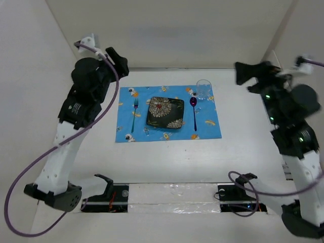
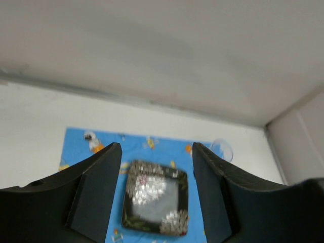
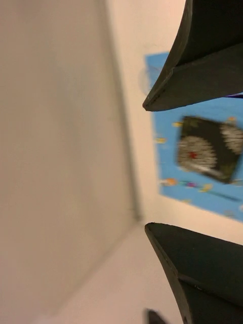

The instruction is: Set the dinner table for one person

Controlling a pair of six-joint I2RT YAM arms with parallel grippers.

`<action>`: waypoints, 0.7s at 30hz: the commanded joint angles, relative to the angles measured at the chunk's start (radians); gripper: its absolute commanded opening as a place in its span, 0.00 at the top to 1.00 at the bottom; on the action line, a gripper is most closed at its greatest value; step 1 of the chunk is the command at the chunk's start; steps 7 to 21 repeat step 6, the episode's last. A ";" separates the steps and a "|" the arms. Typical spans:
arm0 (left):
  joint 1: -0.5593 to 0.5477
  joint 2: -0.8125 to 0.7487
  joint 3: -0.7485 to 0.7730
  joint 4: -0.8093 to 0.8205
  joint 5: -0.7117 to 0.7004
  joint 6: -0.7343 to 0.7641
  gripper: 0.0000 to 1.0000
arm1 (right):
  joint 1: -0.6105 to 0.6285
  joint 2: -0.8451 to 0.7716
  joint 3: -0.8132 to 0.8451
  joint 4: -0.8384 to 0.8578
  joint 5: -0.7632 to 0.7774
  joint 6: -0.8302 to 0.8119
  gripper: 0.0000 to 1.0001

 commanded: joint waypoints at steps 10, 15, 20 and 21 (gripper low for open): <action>0.006 -0.233 -0.132 0.149 -0.196 0.039 0.41 | -0.209 -0.002 -0.025 0.021 0.049 0.115 0.00; 0.006 -0.233 -0.132 0.149 -0.196 0.039 0.41 | -0.209 -0.002 -0.025 0.021 0.049 0.115 0.00; 0.006 -0.233 -0.132 0.149 -0.196 0.039 0.41 | -0.209 -0.002 -0.025 0.021 0.049 0.115 0.00; 0.006 -0.233 -0.132 0.149 -0.196 0.039 0.41 | -0.209 -0.002 -0.025 0.021 0.049 0.115 0.00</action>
